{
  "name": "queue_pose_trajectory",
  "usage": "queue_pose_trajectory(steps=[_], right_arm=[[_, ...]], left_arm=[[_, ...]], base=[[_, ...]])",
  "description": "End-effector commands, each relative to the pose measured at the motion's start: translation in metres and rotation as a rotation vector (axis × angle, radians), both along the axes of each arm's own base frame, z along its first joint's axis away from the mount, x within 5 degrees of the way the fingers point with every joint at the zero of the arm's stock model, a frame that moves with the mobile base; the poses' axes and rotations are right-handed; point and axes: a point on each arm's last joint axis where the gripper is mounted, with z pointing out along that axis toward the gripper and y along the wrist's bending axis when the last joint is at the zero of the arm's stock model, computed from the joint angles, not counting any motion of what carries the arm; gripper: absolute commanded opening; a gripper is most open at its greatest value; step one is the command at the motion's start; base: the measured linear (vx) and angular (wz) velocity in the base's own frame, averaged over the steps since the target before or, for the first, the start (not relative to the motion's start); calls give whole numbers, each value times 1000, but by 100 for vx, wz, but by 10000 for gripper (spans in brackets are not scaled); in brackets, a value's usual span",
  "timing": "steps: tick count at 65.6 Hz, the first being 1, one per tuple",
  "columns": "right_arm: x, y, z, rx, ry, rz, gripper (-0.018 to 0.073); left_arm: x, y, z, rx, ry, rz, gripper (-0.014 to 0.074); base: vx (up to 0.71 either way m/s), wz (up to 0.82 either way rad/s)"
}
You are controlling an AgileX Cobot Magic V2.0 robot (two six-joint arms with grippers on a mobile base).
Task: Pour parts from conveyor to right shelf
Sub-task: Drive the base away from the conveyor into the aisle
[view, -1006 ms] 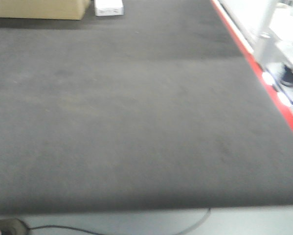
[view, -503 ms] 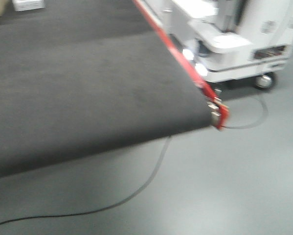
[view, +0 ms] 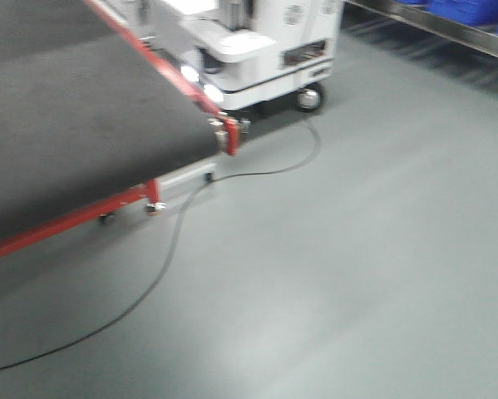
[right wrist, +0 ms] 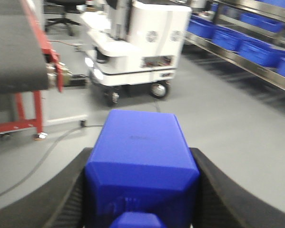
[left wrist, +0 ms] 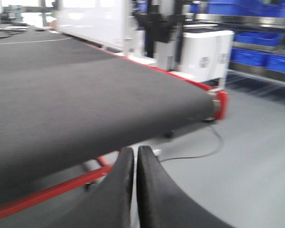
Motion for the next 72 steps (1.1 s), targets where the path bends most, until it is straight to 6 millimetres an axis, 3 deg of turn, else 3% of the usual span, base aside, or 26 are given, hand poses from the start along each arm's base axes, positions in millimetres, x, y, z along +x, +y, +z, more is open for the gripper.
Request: queue_pose_trajectory(steps=[1, 72], right_arm=[[1, -1, 15, -5, -98, -15, -5], [1, -1, 15, -5, -98, -15, -5]], left_arm=[[1, 0, 13, -14, -84, 3, -6], [1, 0, 13, -14, -84, 3, -6]], base=[[-32, -59], [-24, -78]])
